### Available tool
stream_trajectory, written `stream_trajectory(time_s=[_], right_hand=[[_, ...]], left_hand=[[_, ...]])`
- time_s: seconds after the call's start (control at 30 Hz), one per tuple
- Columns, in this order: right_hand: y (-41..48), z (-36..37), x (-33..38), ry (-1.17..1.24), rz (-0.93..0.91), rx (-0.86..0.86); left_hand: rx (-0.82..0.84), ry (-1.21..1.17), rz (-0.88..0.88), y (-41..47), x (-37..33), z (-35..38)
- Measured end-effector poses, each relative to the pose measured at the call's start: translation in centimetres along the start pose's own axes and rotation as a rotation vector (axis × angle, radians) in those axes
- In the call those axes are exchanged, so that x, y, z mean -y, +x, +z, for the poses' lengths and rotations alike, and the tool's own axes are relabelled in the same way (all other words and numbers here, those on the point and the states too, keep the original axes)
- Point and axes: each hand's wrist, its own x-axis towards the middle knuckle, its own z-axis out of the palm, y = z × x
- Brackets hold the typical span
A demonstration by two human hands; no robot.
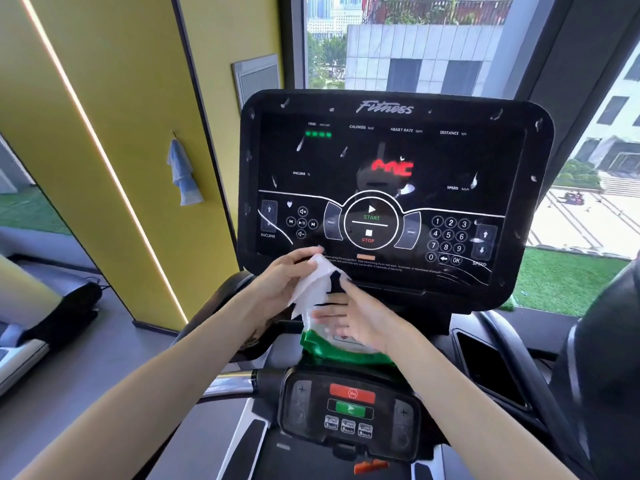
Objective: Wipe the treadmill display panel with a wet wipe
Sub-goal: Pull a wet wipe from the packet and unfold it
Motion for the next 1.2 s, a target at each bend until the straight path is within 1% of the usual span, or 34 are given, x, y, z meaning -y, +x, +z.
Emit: stream_trajectory(time_s=[0.03, 0.07, 0.1, 0.17, 0.23, 0.3, 0.4, 0.47, 0.57, 0.67, 0.73, 0.83, 0.87, 0.93, 1.07, 1.13, 1.2], right_hand=[[0.2, 0.3, 0.3, 0.165, -0.015, 0.023], [0.2, 0.7, 0.7, 0.247, -0.052, 0.02], [0.4, 1.1, 1.1, 0.264, -0.1, -0.014], [0.7, 1.7, 2.0, 0.251, -0.193, -0.109], [0.9, 2.1, 3.0, 0.246, -0.263, -0.165], [0.8, 2.3, 4.2, 0.226, -0.312, -0.171], [0.4, 3.0, 5.8, 0.092, -0.364, -0.159], [0.2, 3.3, 6.3, -0.012, -0.404, -0.142], [-0.2, 3.6, 6.8, -0.096, -0.467, -0.181], [-0.5, 3.4, 7.2, -0.101, -0.503, -0.247], [-0.6, 3.1, 7.4, -0.035, -0.493, -0.268], [-0.8, 2.3, 7.8, 0.111, -0.46, -0.285], [-0.9, 1.9, 7.9, 0.134, -0.448, -0.291], [-1.2, 1.5, 8.0, 0.119, -0.43, -0.29], [-1.2, 1.5, 7.6, -0.028, -0.449, -0.296], [-1.1, 1.7, 7.2, -0.06, -0.461, -0.309], [-1.0, 1.9, 7.1, -0.03, -0.475, -0.352]], left_hand=[[0.024, -0.028, 0.018, -0.1, -0.4, -0.3], [0.037, -0.044, 0.037, -0.3, -0.8, -0.5], [0.042, -0.037, 0.056, -0.4, -1.1, -0.8], [0.017, 0.016, 0.069, -0.5, -1.6, -1.1], [-0.064, 0.141, 0.084, -0.7, -1.8, -1.0], [-0.124, 0.315, 0.118, -1.1, -2.0, -0.5], [-0.119, 0.535, 0.197, -1.5, -2.5, 0.8], [-0.112, 0.61, 0.238, -1.3, -2.6, 1.4], [-0.099, 0.496, 0.205, -1.4, -2.7, 1.3], [-0.087, 0.349, 0.124, -1.5, -2.9, 1.0], [-0.1, 0.195, 0.056, -1.5, -3.1, 1.0], [-0.206, -0.13, -0.057, -1.3, -3.6, 0.9], [-0.218, -0.193, -0.082, -1.2, -3.7, 0.8], [-0.164, -0.173, -0.107, -1.3, -3.8, 0.6], [0.132, 0.021, -0.114, -1.8, -3.8, 1.0], [0.144, 0.056, -0.096, -1.8, -3.6, 1.7], [0.104, 0.001, -0.078, -1.6, -3.5, 2.1]])
